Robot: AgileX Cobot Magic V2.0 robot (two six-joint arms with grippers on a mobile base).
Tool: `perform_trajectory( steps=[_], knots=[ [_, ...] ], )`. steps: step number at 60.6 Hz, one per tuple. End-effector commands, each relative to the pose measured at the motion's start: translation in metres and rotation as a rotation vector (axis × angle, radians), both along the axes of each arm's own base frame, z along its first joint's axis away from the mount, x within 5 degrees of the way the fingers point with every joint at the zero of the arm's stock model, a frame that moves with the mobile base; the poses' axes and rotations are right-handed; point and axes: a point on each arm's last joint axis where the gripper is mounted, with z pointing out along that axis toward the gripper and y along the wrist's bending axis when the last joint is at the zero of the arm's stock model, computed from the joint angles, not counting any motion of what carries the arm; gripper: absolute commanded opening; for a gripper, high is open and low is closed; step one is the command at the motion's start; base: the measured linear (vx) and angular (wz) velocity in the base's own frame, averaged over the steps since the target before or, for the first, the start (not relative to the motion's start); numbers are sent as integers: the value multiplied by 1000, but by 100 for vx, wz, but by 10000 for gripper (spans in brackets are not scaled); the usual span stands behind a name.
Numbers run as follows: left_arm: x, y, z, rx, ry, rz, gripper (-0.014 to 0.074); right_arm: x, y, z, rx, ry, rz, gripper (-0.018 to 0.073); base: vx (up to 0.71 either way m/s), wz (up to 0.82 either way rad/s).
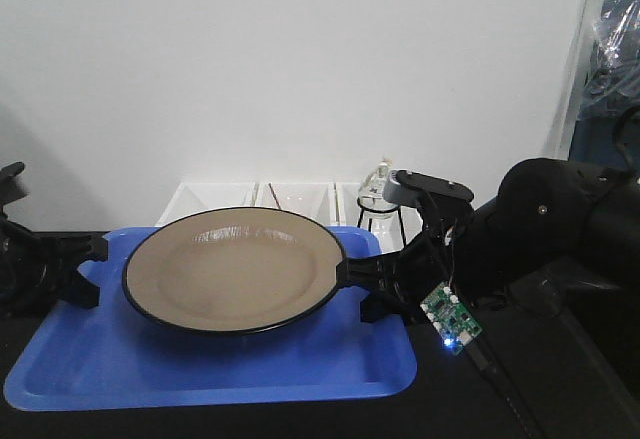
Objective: Place disk in tray to left cabinet
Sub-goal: 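Lift the blue tray with both grippers toward the robot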
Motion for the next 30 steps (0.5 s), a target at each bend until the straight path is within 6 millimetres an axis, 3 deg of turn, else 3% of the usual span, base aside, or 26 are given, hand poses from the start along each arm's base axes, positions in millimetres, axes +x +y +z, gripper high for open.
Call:
perform_trajectory(
  steps=[1,30],
  knots=[
    [-6,-13,37,-141,-144,22,-1,-8,8,42,141,-162,11,-6,0,0],
    [-7,-14,36,-140,-126,13,-1,-8,8,42,141,-162,11,-6,0,0]
  ],
)
